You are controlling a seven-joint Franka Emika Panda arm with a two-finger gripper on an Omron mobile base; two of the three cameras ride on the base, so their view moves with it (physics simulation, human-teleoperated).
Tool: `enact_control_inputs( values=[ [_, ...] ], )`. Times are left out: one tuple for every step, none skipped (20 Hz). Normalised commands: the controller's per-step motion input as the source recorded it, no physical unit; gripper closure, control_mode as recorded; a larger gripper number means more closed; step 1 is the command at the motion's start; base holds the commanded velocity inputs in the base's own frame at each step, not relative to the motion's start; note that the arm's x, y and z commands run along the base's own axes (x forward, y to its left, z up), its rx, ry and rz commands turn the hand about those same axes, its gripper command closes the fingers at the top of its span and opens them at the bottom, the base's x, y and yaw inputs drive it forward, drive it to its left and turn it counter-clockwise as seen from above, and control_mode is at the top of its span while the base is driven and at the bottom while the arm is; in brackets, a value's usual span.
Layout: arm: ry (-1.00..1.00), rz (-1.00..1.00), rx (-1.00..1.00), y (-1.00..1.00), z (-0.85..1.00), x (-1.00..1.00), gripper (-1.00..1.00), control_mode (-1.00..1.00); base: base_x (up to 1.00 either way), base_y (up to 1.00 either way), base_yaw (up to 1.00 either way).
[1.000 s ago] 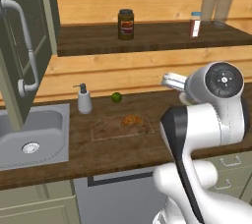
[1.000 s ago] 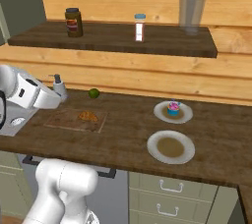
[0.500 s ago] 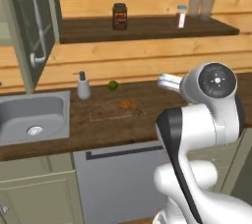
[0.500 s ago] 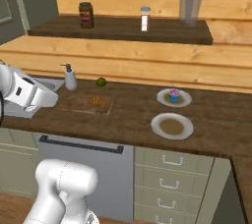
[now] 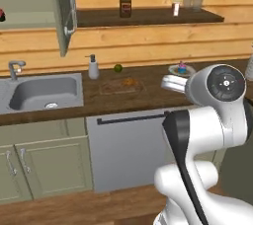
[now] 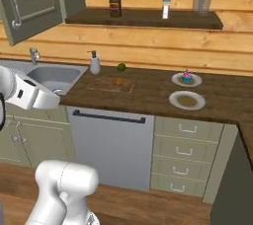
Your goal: From the different types of pastries on the counter, select a croissant and place it on the cutting board. Then retrieve a jar of jam from the cabinet and place it alongside the croissant on the cutting board.
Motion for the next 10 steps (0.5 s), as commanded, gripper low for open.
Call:
enact_control_inputs(
  values=[
    [0.0, 0.0, 0.0, 0.0, 0.0, 0.0, -1.0, 1.0, -0.19, 1.0, 0.05],
    [0.0, 0.0, 0.0, 0.0, 0.0, 0.0, -1.0, 1.0, -0.14, 1.0, 0.05],
    [0.0, 0.0, 0.0, 0.0, 0.0, 0.0, -1.0, 1.0, 0.0, 1.0, 0.04],
    [0.0, 0.0, 0.0, 0.0, 0.0, 0.0, -1.0, 1.0, 0.0, 1.0, 0.05],
    [0.0, 0.0, 0.0, 0.0, 0.0, 0.0, -1.0, 1.0, 0.0, 1.0, 0.05],
    [0.0, 0.0, 0.0, 0.0, 0.0, 0.0, -1.0, 1.0, 0.0, 1.0, 0.07],
    [0.0, 0.0, 0.0, 0.0, 0.0, 0.0, -1.0, 1.0, 0.0, 1.0, 0.09],
    [0.0, 0.0, 0.0, 0.0, 0.0, 0.0, -1.0, 1.0, 0.0, 1.0, 0.1],
    [0.0, 0.0, 0.0, 0.0, 0.0, 0.0, -1.0, 1.0, 0.0, 1.0, 0.1],
    [0.0, 0.0, 0.0, 0.0, 0.0, 0.0, -1.0, 1.0, 0.0, 1.0, 0.11]
  ],
)
